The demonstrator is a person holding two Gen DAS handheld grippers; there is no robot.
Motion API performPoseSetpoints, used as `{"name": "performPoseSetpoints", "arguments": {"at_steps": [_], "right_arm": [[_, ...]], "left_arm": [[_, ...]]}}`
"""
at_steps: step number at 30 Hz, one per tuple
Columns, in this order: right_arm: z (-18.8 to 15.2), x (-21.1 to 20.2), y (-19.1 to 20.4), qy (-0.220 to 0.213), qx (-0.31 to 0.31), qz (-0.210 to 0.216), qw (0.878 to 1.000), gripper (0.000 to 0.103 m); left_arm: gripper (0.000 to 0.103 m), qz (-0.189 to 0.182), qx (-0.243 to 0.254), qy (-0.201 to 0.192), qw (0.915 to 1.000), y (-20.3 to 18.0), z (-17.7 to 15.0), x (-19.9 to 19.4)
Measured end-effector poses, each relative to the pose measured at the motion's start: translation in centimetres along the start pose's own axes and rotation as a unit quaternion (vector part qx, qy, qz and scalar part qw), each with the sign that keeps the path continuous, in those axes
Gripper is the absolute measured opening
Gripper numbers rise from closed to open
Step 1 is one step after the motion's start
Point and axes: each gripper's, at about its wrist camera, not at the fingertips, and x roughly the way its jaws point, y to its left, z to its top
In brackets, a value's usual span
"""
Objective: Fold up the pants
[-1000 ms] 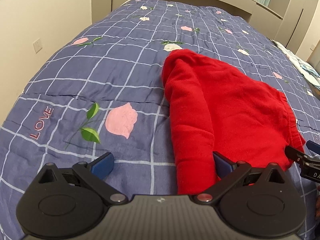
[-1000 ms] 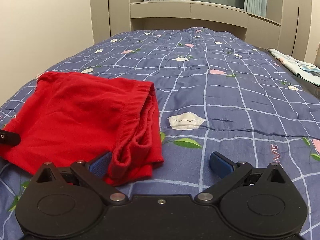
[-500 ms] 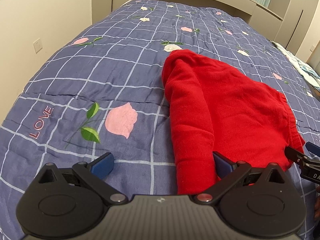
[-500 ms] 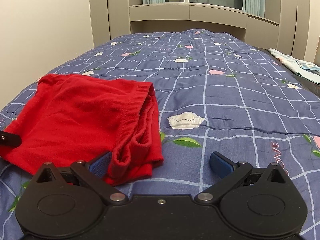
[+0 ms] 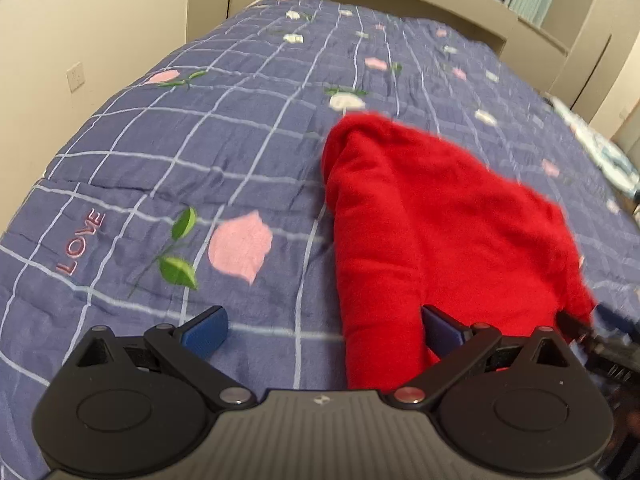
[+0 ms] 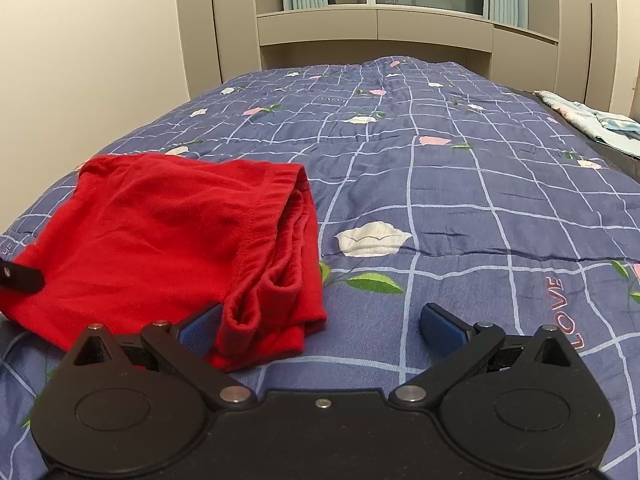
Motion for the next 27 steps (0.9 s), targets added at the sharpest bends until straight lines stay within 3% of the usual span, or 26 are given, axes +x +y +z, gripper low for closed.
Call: {"name": "performPoseSetpoints", "arguments": {"at_steps": [3, 10, 16, 21, 27], "right_arm": [[0.0, 0.0, 0.0, 0.0, 0.001, 0.001, 1.0, 0.103], [0.0, 0.0, -0.1, -0.001, 0.003, 0.003, 1.0, 0.103], [0.5, -0.1, 0.1, 0.008, 0.001, 0.005, 1.0, 0.103], [2.5, -0.4, -0.9, -0.015, 0.037, 0.087, 0.995, 0.103], [5.7, 4.2, -1.9, 0.053, 0.078, 0.161, 0.982, 0.102]], "left_arm": [[0.103, -0.006, -0.009, -0.019, 0.9998, 0.5, 1.2, -0.2], [0.103, -0.007, -0.003, 0.023, 0.9997, 0.9, 2.2, 3.0], [0.103, -0.018, -0.006, 0.008, 0.9998, 1.0, 2.2, 2.1], [0.103, -0.053, -0.01, 0.002, 0.9986, 1.2, 3.2, 1.9], [0.102, -0.077, -0.015, 0.014, 0.9968, 0.4, 4.3, 3.0]]}}
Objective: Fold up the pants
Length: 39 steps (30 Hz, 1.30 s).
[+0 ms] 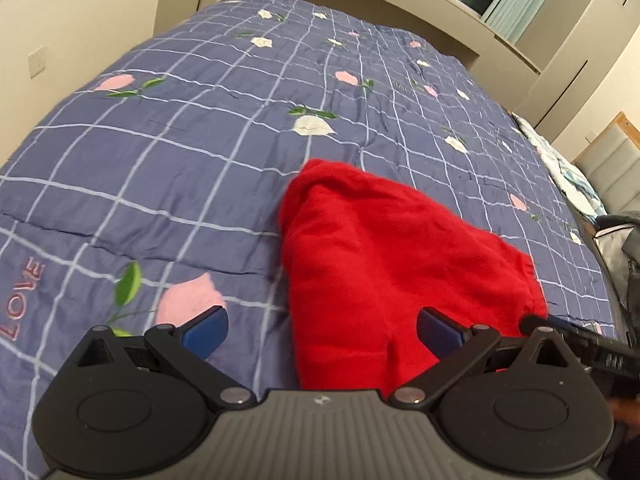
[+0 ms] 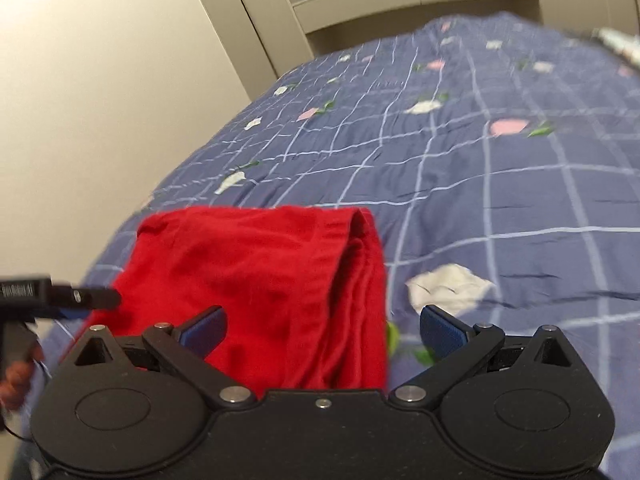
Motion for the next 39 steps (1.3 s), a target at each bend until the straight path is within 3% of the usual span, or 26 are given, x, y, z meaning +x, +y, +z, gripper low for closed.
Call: {"name": "performPoseSetpoints", "arguments": {"at_steps": [5, 8, 10, 16, 19, 23, 29, 39], "right_arm": [[1.2, 1.8, -0.7, 0.024, 0.023, 0.017, 0.999, 0.085], [1.1, 1.8, -0.4, 0.022, 0.024, 0.006, 0.999, 0.072], [0.9, 1.5, -0.5, 0.02, 0.031, 0.005, 0.999, 0.061], [0.7, 0.6, -0.1, 0.014, 0.04, 0.002, 0.999, 0.042], [1.1, -0.1, 0.8, 0.004, 0.029, -0.003, 1.0, 0.035], [2.1, -1.6, 2.5, -0.015, 0.024, 0.006, 1.0, 0.034], [3.5, -2.4, 6.1, -0.035, 0.009, 0.041, 0.999, 0.034], [2.6, 1.8, 12.0, -0.013, 0.0, 0.05, 0.999, 0.034]], "left_arm": [[0.099, -0.001, 0.009, 0.01, 0.9999, -0.9, 0.0, 0.5], [0.081, -0.006, 0.003, 0.02, 0.9998, -1.0, 0.0, 0.5], [0.057, -0.01, -0.004, 0.025, 0.9996, -0.9, 0.0, 0.5], [0.034, -0.011, -0.009, 0.022, 0.9996, -1.2, 0.1, -0.3], [0.029, -0.007, 0.005, 0.011, 0.9999, -2.0, 0.4, -1.4], [0.028, -0.012, 0.015, -0.02, 0.9996, -2.3, 1.4, -4.1], [0.028, 0.015, 0.029, -0.054, 0.998, -0.6, 3.0, -8.2], [0.028, 0.055, -0.001, -0.048, 0.9973, 5.3, 2.4, -8.9]]}}
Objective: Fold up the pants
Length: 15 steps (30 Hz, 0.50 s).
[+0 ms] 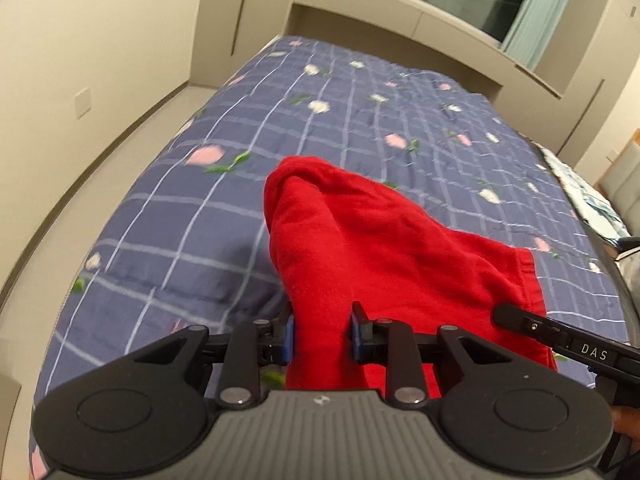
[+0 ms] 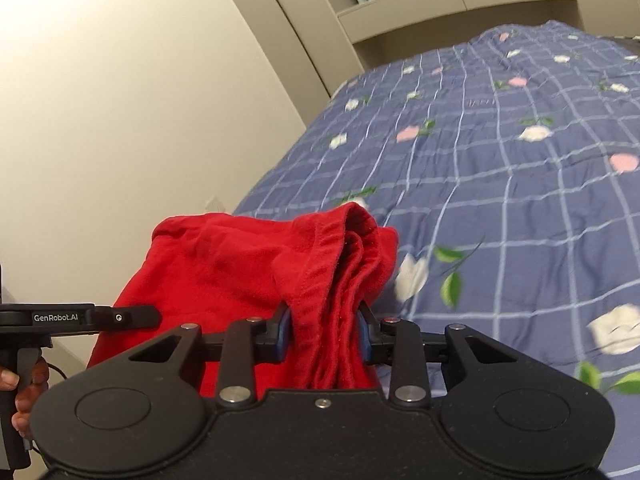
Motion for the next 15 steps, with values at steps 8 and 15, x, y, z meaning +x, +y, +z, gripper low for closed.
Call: {"name": "performPoseSetpoints", "arguments": {"at_steps": [8, 15], "right_arm": [[-1.4, 2.4, 0.5, 0.029, 0.0, -0.025, 0.999, 0.039], [-1.5, 1.2, 0.7, 0.016, -0.018, -0.057, 0.998, 0.059]], "left_arm": [[0.031, 0.006, -0.014, 0.019, 0.9997, 1.9, -2.0, 1.8], [0.075, 0.034, -0.009, 0.013, 0.9993, 1.6, -2.4, 1.0]]}}
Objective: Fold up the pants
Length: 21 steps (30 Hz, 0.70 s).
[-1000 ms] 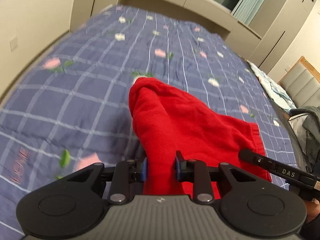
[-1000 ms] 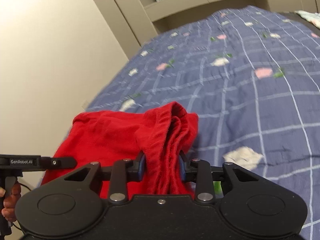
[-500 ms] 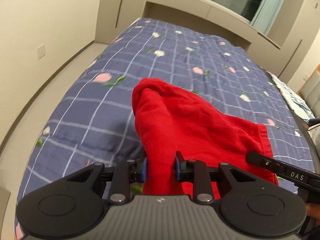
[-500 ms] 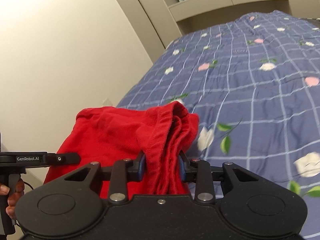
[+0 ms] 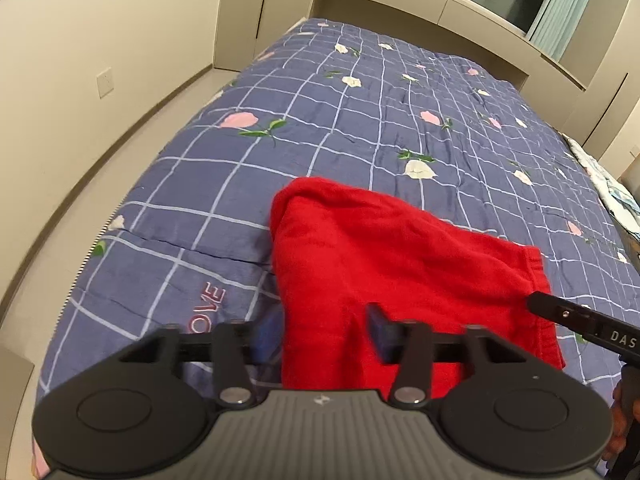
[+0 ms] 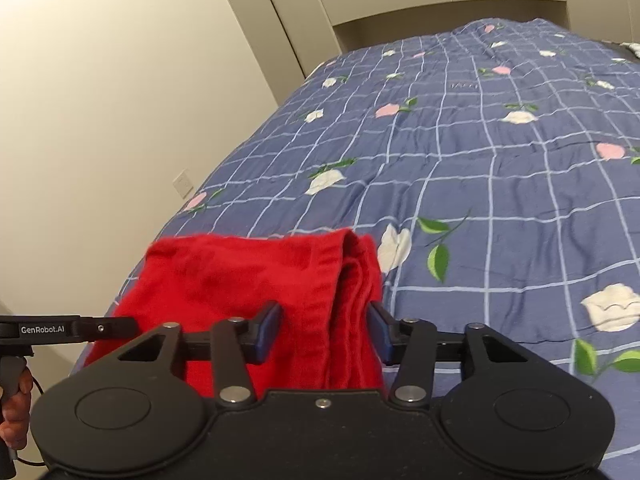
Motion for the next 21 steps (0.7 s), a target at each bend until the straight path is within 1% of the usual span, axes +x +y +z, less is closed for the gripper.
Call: {"name": "performPoseSetpoints", "arguments": {"at_steps": [1, 3, 5, 6, 7, 11, 12, 15, 17, 21], "right_arm": [[0.0, -0.3, 0.0, -0.003, -0.002, -0.004, 1.0, 0.064], [-0.2, -1.0, 0.2, -0.013, -0.005, -0.009, 1.0, 0.08], [-0.3, -1.8, 0.4, -0.022, -0.008, -0.012, 1.0, 0.085], [-0.4, -2.2, 0.6, -0.027, -0.012, -0.014, 0.999, 0.088], [-0.5, -2.7, 0.7, -0.033, -0.015, -0.015, 0.999, 0.089], [-1.5, -5.4, 1.7, -0.063, -0.026, -0.015, 0.998, 0.1], [-1.7, -6.1, 1.9, -0.071, -0.029, -0.015, 0.997, 0.101], [-2.7, -8.6, 2.8, -0.094, -0.042, -0.016, 0.995, 0.102], [-3.7, -10.3, 3.4, -0.11, -0.053, -0.019, 0.992, 0.102], [-5.7, -13.0, 4.3, -0.127, -0.063, -0.023, 0.99, 0.102]], "left_arm": [[0.09, 0.004, -0.001, -0.004, 1.0, 0.0, 0.0, -0.4], [0.092, 0.013, 0.001, -0.02, 0.9997, 0.0, -0.4, -1.4], [0.093, 0.016, 0.005, -0.025, 0.9996, -0.3, -0.6, -2.3], [0.095, 0.018, 0.005, -0.028, 0.9994, -0.3, -0.8, -2.8], [0.098, 0.02, 0.005, -0.035, 0.9992, -0.4, -1.0, -3.4], [0.102, 0.022, 0.016, -0.068, 0.9973, -0.8, -2.4, -6.2], [0.102, 0.025, 0.018, -0.078, 0.9965, -0.8, -2.9, -7.0], [0.102, 0.039, 0.034, -0.109, 0.9926, -1.2, -4.5, -9.2], [0.102, 0.048, 0.043, -0.12, 0.9907, -1.3, -5.7, -10.4], [0.103, 0.056, 0.05, -0.133, 0.9883, -1.4, -8.2, -12.3]]}}
